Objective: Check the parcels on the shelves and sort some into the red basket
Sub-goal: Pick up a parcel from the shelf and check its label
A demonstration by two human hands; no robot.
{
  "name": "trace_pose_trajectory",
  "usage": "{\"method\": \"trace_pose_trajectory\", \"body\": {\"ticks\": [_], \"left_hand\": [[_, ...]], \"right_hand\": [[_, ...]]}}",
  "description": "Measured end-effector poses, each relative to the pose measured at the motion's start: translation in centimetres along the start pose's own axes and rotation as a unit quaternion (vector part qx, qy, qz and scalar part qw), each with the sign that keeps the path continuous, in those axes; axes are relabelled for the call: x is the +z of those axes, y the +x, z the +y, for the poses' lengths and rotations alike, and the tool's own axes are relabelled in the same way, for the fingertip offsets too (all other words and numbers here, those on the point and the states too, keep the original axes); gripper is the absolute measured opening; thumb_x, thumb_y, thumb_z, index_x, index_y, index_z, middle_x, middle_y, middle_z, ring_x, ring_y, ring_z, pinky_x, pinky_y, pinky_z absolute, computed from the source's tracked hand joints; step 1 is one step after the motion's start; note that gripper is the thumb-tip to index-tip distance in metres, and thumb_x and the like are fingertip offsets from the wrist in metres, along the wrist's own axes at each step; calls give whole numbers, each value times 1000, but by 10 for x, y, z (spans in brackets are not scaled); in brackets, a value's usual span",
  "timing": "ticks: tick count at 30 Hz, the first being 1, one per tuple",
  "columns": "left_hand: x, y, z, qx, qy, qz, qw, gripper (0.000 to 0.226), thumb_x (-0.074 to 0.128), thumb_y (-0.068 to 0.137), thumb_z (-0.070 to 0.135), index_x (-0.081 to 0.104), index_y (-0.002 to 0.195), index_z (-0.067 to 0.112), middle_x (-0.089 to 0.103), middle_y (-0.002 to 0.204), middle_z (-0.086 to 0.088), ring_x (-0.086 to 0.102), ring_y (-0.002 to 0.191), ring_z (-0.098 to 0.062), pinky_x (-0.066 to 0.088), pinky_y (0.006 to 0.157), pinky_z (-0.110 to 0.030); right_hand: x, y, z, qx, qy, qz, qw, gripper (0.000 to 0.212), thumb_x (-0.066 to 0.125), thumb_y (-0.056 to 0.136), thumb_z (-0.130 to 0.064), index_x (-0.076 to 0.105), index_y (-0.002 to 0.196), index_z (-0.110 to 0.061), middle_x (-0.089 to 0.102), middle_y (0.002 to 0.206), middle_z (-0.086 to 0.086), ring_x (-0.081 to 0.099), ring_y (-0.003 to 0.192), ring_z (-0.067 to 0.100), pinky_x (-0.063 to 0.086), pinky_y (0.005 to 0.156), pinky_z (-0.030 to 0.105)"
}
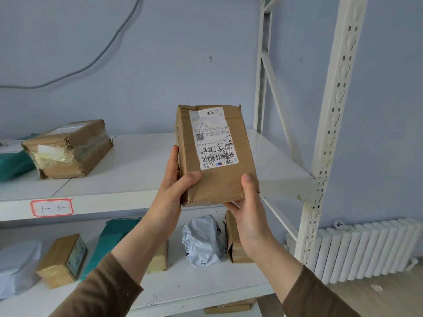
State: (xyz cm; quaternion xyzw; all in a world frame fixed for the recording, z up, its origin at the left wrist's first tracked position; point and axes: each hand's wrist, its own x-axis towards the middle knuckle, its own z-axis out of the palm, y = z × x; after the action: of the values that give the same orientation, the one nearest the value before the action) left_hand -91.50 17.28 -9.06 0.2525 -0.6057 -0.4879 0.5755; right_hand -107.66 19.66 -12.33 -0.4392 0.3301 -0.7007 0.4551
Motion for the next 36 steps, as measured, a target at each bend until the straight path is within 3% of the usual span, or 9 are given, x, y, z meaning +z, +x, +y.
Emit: {"method": "trace_pose_trajectory", "body": {"ticks": [3, 6, 10, 13, 16, 21, 26, 32, 36], "left_hand": [[-3, 4, -1, -20, 16, 24, 999, 99, 72, 81, 60, 14, 160, 46, 59, 129, 45, 55, 126, 17, 42, 107, -26], [-19, 11, 2, -37, 35, 55, 997, 114, 71, 59, 91, 24, 155, 49, 39, 162, 14, 35, 150, -3, 23, 126, -38], [-47, 30, 5, -36, 63, 89, 993, 90, 66, 78, 73, 41, 152, 28, 61, 144, 8, 55, 133, -5, 37, 115, -31], [-70, 51, 13, -61, 57, 137, 987, 48, 61, 99, 48, 56, 140, 23, 71, 124, 10, 66, 110, -1, 45, 92, -19], [-98, 76, 21, -94, 87, 152, 980, 24, 56, 104, 45, 67, 118, 29, 75, 113, 7, 68, 102, -5, 48, 92, -24], [-135, 111, 24, -125, 123, 181, 968, 22, 58, 103, 46, 69, 97, 27, 76, 108, 6, 69, 97, -8, 50, 91, -25], [-156, 133, 10, -163, 145, 194, 956, 34, 59, 99, 58, 65, 101, 25, 71, 106, 7, 63, 113, -16, 44, 111, -31], [-163, 139, 0, -177, 160, 209, 948, 72, 52, 93, 73, 55, 140, 19, 60, 144, 0, 56, 133, -21, 37, 120, -38], [-149, 120, 7, -31, 309, 267, 912, 83, 53, 98, 64, 23, 165, 26, 19, 172, 0, 15, 159, -23, 18, 126, -46]], "right_hand": [[12, 14, -6, 21, 7, 24, 999, 41, 52, 100, -56, 51, 136, -36, 69, 132, -1, 67, 120, 17, 56, 102, 39], [31, 34, -17, 25, -26, 27, 999, 42, 50, 101, -55, 48, 136, -33, 67, 130, -2, 66, 118, 15, 58, 93, 33], [67, 65, -24, 48, -96, -11, 994, 52, 45, 100, -63, 39, 138, -28, 63, 123, -6, 63, 110, 8, 53, 84, 27], [99, 90, -15, 82, -164, -37, 982, 77, 40, 87, -84, 41, 143, -31, 58, 135, -6, 54, 124, 14, 42, 106, 38], [122, 120, 6, 107, -211, -37, 971, 104, 38, 61, -96, 49, 146, -37, 54, 149, -5, 46, 139, 22, 34, 115, 45], [148, 147, 23, 153, -183, -60, 969, 65, 40, 102, -63, 48, 149, -20, 55, 147, -2, 51, 134, 19, 36, 116, 36], [160, 164, 43, 140, -180, -61, 972, 57, 39, 105, -56, 40, 151, -21, 53, 139, -3, 49, 124, 18, 39, 110, 35], [154, 178, 52, 134, -211, -66, 966, 59, 41, 105, -54, 40, 153, -20, 50, 151, -1, 48, 137, 21, 39, 113, 37], [129, 160, 42, 19, -261, -60, 963, 59, 50, 104, -45, 35, 156, -22, 38, 161, -3, 37, 148, 19, 30, 103, 27]]}}
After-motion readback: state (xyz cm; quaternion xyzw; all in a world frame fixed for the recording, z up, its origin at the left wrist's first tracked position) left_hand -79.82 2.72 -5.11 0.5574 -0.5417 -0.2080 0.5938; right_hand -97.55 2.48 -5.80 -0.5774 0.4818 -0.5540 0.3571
